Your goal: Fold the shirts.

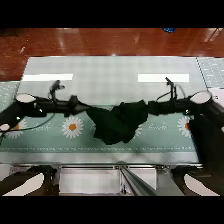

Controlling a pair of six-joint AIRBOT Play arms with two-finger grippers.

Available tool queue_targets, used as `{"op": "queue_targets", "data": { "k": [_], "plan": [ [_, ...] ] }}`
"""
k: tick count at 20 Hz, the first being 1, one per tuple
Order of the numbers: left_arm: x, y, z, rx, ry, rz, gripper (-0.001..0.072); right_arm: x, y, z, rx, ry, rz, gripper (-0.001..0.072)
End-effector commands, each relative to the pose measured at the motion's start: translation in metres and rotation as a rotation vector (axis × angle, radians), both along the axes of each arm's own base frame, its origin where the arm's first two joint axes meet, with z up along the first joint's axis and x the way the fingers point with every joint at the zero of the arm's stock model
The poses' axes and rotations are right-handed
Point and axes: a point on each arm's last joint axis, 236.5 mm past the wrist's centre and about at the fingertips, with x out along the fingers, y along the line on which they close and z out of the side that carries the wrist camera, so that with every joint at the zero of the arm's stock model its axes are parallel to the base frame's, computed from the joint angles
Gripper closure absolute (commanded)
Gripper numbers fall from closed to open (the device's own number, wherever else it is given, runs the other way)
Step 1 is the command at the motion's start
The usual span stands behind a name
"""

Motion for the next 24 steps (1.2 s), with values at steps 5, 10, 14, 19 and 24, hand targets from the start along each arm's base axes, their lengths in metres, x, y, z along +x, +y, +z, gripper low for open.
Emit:
{"op": "queue_targets", "data": {
  "k": [5,10,14,19,24],
  "plan": [
    [0.075,0.115,0.303,0.068,-0.736,0.301,0.0692,0.054,-0.066,0.334,-0.114,-0.742,-0.134,0.0675],
    [-0.015,0.125,0.49,0.242,-1.249,0.394,0.0692,-0.028,-0.062,0.48,-0.177,-1.09,-0.117,0.0675],
    [-0.091,0.121,0.532,0.536,-1.437,0.49,0.0692,-0.085,-0.073,0.487,-0.282,-1.11,-0.17,0.0675],
    [-0.163,0.119,0.529,0.789,-1.491,0.545,0.0692,-0.147,-0.107,0.465,-0.483,-1.036,-0.272,0.0675],
    [-0.179,0.141,0.489,0.862,-1.359,0.492,0.0692,-0.16,-0.11,0.395,-0.485,-0.819,-0.248,0.0675]
  ]
}}
